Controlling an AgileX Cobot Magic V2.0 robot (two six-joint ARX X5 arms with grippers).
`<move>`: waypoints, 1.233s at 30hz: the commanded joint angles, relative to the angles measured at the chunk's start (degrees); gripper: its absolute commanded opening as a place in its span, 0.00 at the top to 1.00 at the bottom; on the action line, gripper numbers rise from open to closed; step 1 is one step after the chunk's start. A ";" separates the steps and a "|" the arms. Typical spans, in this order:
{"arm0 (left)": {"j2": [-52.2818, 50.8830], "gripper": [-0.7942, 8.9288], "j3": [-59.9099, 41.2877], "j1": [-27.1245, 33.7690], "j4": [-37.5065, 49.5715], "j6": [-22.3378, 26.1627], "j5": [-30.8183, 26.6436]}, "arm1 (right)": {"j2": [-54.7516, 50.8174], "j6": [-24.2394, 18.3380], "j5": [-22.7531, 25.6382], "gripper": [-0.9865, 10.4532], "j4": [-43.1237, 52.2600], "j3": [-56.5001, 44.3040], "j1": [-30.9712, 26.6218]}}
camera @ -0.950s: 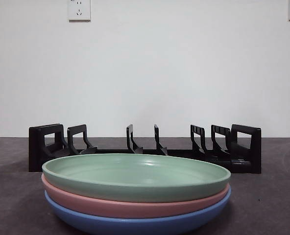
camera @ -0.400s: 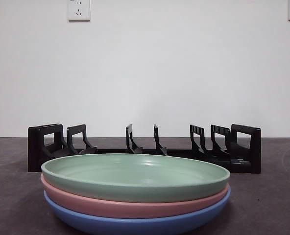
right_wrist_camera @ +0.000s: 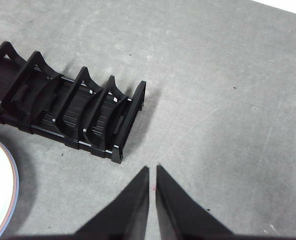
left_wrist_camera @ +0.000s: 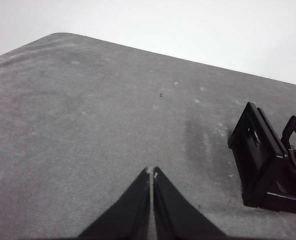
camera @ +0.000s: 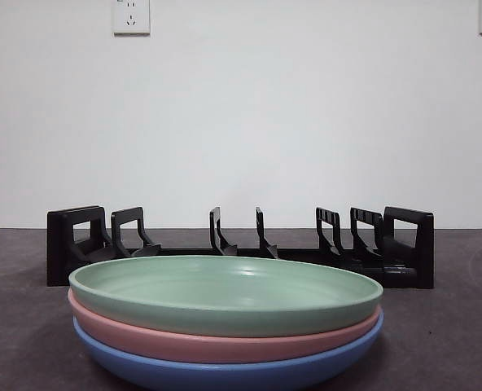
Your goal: Place the plate
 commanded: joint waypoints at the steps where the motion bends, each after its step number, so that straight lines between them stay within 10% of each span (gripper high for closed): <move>1: -0.11 0.91 -1.05 0.04 -0.48 -0.22 0.09 | 0.35 -2.25 0.52 0.90 0.61 0.59 0.13; 10: -0.11 0.91 -1.05 0.04 -0.48 -0.22 0.09 | -22.99 3.78 -0.85 0.90 35.78 -31.45 -1.20; 19: -0.11 0.91 -1.05 0.04 -0.48 -0.22 0.09 | -49.31 10.93 6.64 0.90 44.89 -60.72 -2.82; 37: -0.11 0.91 -1.05 0.04 -0.46 -0.22 0.11 | -53.94 11.34 11.47 0.90 47.56 -64.00 -3.91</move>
